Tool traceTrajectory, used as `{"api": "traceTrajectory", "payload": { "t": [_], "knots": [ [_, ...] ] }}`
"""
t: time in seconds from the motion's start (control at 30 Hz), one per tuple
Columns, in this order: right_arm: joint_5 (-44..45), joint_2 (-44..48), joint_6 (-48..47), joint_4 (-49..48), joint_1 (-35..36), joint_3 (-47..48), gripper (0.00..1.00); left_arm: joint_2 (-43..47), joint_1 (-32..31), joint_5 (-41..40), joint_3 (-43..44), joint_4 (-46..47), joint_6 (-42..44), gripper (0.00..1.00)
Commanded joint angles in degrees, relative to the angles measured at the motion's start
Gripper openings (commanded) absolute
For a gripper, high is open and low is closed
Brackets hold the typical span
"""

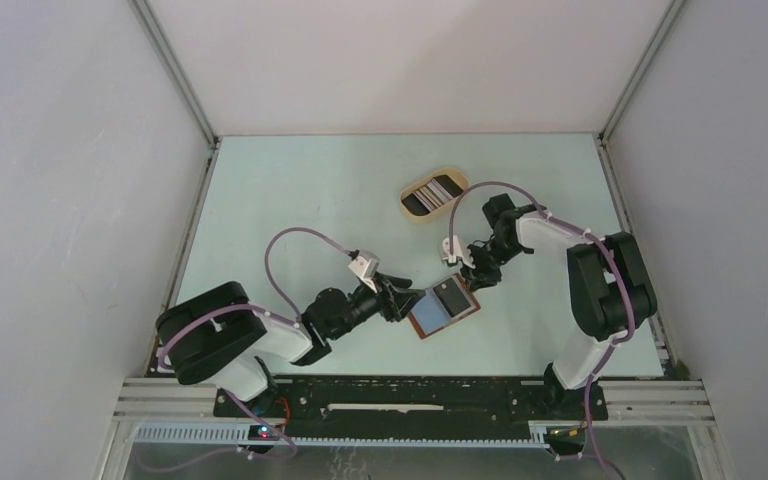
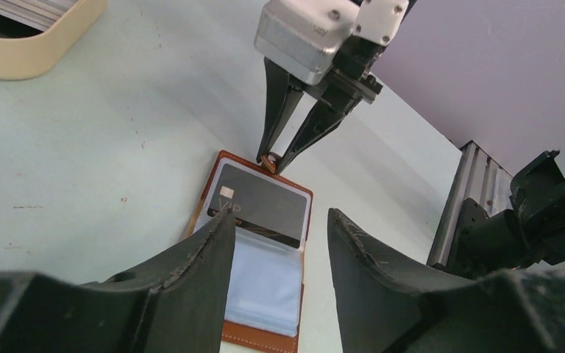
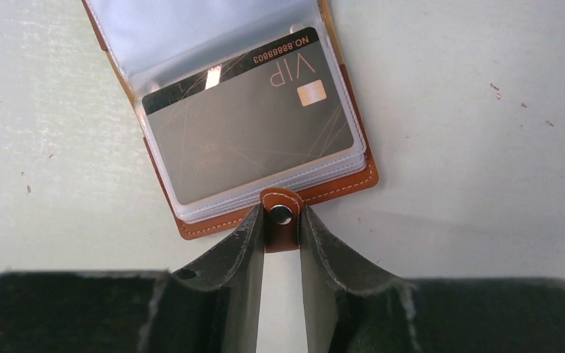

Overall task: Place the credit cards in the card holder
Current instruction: Close the card holder at the center of the board.

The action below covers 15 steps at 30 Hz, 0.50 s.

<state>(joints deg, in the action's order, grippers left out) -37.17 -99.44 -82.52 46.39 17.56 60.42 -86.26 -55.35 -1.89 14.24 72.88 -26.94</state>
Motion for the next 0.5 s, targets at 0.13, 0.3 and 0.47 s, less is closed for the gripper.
{"api": "traceTrajectory", "payload": {
  "t": [0.13,0.3,0.47],
  "knots": [
    [-2.25,0.91,1.04,1.02,-1.10,2.15,0.38,-1.58,1.91,3.92,0.48,4.01,-2.72,0.52],
    [-1.43,0.87,1.32,1.19,-1.84,2.15,0.44,-1.80,2.31,4.42,0.44,4.13,-3.18,0.51],
    [-0.57,1.53,4.27,-0.18,-2.65,2.13,0.46,-1.94,2.61,4.79,0.46,4.26,-3.77,0.50]
  ]
}}
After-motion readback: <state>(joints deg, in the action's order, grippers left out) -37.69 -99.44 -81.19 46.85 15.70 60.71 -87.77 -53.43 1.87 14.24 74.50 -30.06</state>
